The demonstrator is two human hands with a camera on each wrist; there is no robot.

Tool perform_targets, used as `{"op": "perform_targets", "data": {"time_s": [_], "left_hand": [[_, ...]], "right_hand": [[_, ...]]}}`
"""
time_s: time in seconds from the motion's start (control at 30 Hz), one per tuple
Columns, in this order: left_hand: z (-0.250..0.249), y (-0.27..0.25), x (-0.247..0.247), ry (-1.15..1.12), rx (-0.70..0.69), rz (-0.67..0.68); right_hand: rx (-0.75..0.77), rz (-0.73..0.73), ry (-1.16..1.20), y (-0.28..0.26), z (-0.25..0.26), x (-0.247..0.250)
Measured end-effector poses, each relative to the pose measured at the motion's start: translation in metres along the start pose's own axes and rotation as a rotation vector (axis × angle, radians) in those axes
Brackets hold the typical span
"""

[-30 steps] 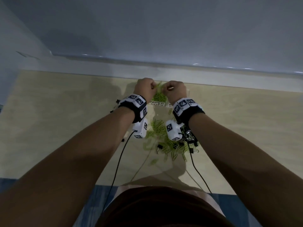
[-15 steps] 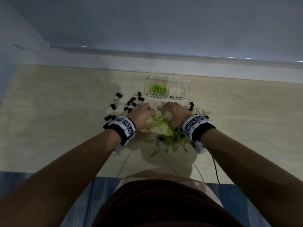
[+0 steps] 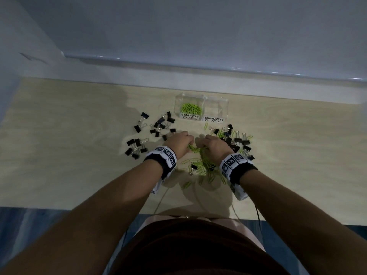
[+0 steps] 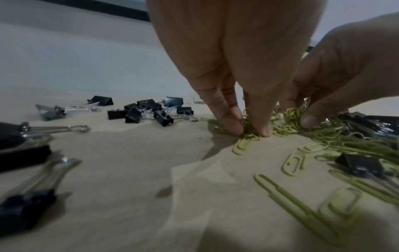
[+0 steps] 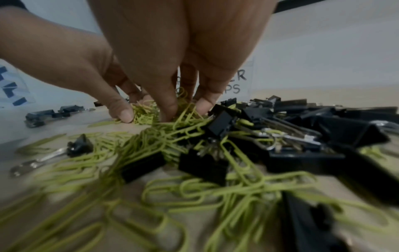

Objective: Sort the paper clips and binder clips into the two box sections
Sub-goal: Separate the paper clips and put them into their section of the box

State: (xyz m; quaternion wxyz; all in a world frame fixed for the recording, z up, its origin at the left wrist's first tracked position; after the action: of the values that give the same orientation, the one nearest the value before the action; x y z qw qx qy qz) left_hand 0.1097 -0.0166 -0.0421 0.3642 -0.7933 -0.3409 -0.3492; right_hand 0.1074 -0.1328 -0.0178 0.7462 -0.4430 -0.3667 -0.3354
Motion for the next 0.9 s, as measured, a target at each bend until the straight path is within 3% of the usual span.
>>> {"op": "perform_targets", "data": {"time_s": [0.17, 0.33, 0.57, 0.67, 0.77, 0.9], "left_hand": [[0.010, -0.005, 0.007, -0.088, -0.003, -0.035], [0.027, -0.013, 0.020, -0.405, 0.025, -0.178], [0.036, -0.002, 0.095, -0.547, 0.040, -0.493], [0.039, 0.013, 0.122, -0.531, 0.088, -0.588], [0.037, 0.034, 0.131, -0.379, 0.110, -0.579], [0.029, 0.058, 0.113, -0.170, 0.090, -0.411]], "right_hand": [[-0.179, -0.093, 0.247, 0.005, -0.025, 0.003], [-0.344, -0.165, 0.595, 0.016, -0.033, 0.029], [-0.304, -0.381, 0.814, 0.076, -0.013, 0.093], [-0.341, -0.372, 0.783, 0.098, -0.009, 0.095], [-0.408, -0.328, 0.702, 0.098, -0.015, 0.084], [-0.339, -0.403, 0.671, 0.070, -0.030, 0.079]]}}
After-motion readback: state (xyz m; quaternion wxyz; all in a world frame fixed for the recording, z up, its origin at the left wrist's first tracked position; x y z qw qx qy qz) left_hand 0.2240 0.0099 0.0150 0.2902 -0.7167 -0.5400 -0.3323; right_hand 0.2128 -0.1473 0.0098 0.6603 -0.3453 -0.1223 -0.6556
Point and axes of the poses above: each hand's wrist, its own y-axis towards the middle knuckle, its own x-axis out of the back of the hand, z = x × y, the point moved 6 cm from there along y, towards the middle knuckle, and after that the axes turned 10 degrees about -x, right-handed, at the moved point
